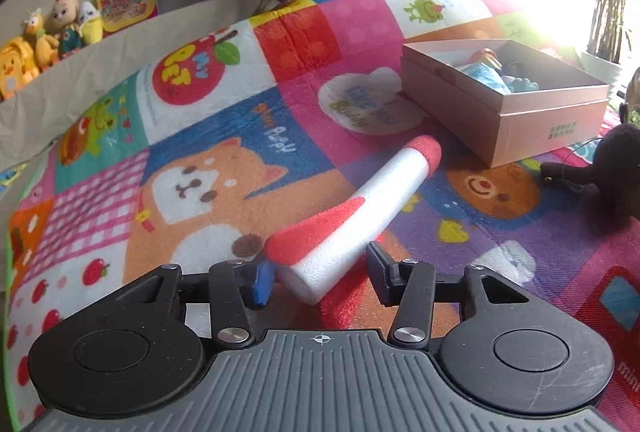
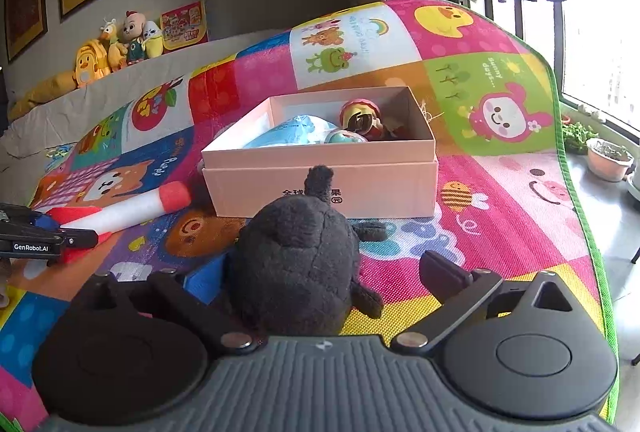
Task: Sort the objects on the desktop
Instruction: 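Lift the black plush cat with the right tool while the left tool grasps the white foam rocket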
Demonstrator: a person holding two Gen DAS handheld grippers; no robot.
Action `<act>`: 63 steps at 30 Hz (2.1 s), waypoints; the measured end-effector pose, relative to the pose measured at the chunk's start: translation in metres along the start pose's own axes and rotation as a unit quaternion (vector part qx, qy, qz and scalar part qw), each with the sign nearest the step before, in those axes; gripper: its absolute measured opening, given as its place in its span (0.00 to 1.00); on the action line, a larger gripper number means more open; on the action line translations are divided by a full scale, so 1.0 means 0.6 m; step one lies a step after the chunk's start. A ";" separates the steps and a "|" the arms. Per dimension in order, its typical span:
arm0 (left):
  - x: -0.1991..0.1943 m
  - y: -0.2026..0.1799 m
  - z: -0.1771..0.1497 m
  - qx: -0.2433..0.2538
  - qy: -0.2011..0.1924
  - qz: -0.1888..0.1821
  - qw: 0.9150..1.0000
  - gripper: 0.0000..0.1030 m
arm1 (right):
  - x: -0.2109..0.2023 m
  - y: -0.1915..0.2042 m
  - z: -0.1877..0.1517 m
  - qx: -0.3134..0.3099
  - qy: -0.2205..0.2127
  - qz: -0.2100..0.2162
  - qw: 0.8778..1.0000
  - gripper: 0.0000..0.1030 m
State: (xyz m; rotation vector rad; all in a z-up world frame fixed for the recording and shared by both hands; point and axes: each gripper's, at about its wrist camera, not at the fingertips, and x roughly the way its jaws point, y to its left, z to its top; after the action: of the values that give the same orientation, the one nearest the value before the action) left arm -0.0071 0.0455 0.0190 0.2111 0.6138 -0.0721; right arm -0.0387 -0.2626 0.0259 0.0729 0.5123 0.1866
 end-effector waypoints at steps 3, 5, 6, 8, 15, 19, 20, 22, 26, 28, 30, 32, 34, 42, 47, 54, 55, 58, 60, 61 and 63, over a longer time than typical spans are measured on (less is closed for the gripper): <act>-0.009 0.001 0.003 0.009 -0.017 0.066 0.998 0.47 | 0.002 0.002 0.000 -0.002 0.003 -0.001 1.000 1.00; -0.018 0.001 0.004 0.009 -0.022 0.068 0.997 0.46 | 0.002 0.002 0.000 -0.002 0.004 -0.002 1.000 1.00; -0.024 -0.003 0.002 0.010 -0.021 0.053 0.998 0.48 | 0.003 0.001 0.000 -0.001 0.005 -0.002 1.000 1.00; -0.034 -0.021 -0.005 0.020 -0.019 0.018 0.999 0.51 | 0.005 0.002 0.001 -0.001 0.009 -0.003 1.000 1.00; -0.049 -0.077 -0.028 -0.006 -0.018 -0.103 0.995 0.73 | 0.006 0.002 0.000 -0.001 0.012 -0.008 1.000 1.00; -0.051 -0.087 -0.029 -0.020 -0.018 -0.115 0.993 0.88 | -0.004 0.003 0.000 -0.003 -0.002 -0.014 1.000 1.00; -0.051 -0.088 -0.028 -0.019 -0.019 -0.115 0.993 0.90 | -0.008 0.006 0.001 -0.007 -0.009 -0.018 1.000 1.00; -0.050 -0.086 -0.028 -0.025 -0.021 -0.115 0.993 0.92 | -0.019 0.011 0.002 -0.015 -0.024 -0.023 0.999 1.00; -0.047 -0.076 -0.028 -0.047 -0.019 -0.110 0.993 0.92 | -0.031 0.015 0.008 -0.023 -0.042 -0.025 0.999 0.93; -0.049 -0.072 -0.030 -0.056 -0.022 -0.106 0.993 0.92 | -0.025 0.015 0.009 -0.022 -0.029 -0.019 0.999 0.86; -0.051 -0.070 -0.031 -0.060 -0.025 -0.104 0.992 0.92 | -0.018 0.017 0.008 -0.029 -0.016 -0.015 0.999 0.82; -0.050 -0.069 -0.031 -0.060 -0.025 -0.106 0.992 0.93 | -0.019 0.016 0.010 -0.031 -0.017 -0.019 0.999 0.82; -0.049 -0.069 -0.030 -0.059 -0.023 -0.108 0.992 0.93 | -0.024 0.009 0.015 -0.028 -0.027 -0.035 0.999 0.82; -0.047 -0.069 -0.030 -0.061 -0.022 -0.108 0.992 0.93 | -0.036 -0.057 0.032 0.018 -0.052 -0.114 0.992 0.83; -0.046 -0.069 -0.031 -0.062 -0.020 -0.108 0.992 0.94 | -0.041 -0.077 0.028 0.021 -0.049 -0.162 0.985 0.83; -0.049 -0.068 -0.031 -0.065 -0.026 -0.106 0.992 0.95 | -0.054 -0.110 0.019 0.030 -0.022 -0.201 0.979 0.83; -0.049 -0.067 -0.032 -0.066 -0.027 -0.106 0.992 0.95 | -0.058 -0.116 0.020 0.040 -0.020 -0.194 0.980 0.83; -0.051 -0.064 -0.032 -0.070 -0.030 -0.110 0.991 0.97 | -0.072 -0.121 0.027 0.059 -0.028 -0.166 0.984 0.84; -0.051 -0.063 -0.032 -0.071 -0.031 -0.112 0.991 0.97 | -0.074 -0.112 0.035 0.054 -0.032 -0.144 0.988 0.86; -0.052 -0.063 -0.032 -0.071 -0.031 -0.112 0.991 0.97 | -0.073 -0.108 0.038 0.053 -0.031 -0.132 0.989 0.89; -0.051 -0.064 -0.032 -0.071 -0.031 -0.111 0.991 0.97 | -0.066 -0.097 0.041 0.051 -0.028 -0.106 0.993 0.93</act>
State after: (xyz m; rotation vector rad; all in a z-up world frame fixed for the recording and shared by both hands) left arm -0.0481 0.0126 0.0148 0.0017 0.5762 -0.2477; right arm -0.0510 -0.3281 0.0598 0.1216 0.4693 -0.0488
